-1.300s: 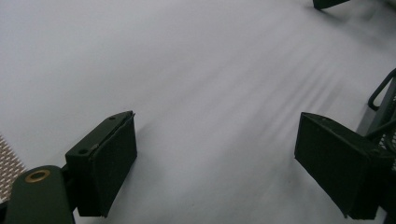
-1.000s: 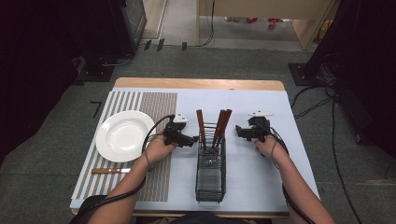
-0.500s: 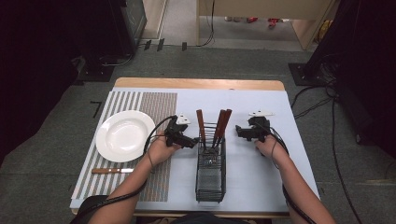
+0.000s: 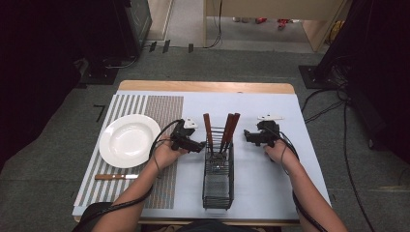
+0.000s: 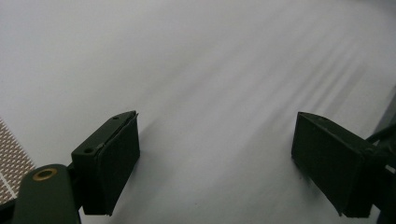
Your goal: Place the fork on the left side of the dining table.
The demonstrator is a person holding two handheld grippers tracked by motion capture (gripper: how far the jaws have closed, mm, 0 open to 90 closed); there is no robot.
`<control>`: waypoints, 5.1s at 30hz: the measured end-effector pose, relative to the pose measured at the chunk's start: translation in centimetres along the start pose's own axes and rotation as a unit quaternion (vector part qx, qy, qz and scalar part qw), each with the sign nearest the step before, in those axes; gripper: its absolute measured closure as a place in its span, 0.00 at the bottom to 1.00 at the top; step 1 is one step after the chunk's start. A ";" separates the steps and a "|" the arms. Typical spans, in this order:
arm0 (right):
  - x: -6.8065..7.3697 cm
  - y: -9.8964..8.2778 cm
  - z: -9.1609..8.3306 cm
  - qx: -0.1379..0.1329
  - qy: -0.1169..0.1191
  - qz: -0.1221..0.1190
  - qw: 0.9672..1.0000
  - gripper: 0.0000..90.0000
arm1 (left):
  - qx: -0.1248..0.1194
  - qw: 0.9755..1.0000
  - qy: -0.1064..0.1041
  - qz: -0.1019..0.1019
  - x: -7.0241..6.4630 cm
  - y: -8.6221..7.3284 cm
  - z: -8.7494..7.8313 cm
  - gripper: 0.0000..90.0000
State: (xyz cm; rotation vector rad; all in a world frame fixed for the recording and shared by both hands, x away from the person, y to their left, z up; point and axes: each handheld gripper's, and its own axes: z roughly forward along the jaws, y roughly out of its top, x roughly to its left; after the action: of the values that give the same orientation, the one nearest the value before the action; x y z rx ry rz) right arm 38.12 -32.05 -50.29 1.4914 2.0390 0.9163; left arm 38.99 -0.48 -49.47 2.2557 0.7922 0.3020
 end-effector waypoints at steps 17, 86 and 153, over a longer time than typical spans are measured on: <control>0.0 0.0 0.0 0.000 0.000 0.000 1.000 0.15 | 0.021 1.000 -0.015 0.014 0.1 0.9 -0.8 0.30; 0.0 0.0 0.0 0.000 0.000 0.000 1.000 0.15 | 0.013 0.997 -0.081 -0.009 0.6 5.0 -8.1 0.30; 0.0 0.0 0.0 -0.001 0.000 0.000 1.000 0.15 | -0.056 0.988 -0.142 -0.003 -0.8 10.0 -11.0 0.61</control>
State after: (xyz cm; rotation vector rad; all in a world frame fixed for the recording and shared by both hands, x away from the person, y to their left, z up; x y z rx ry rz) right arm 38.11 -32.04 -50.30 1.4909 2.0383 0.9179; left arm 38.21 -0.46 -34.57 2.1281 0.6144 0.0193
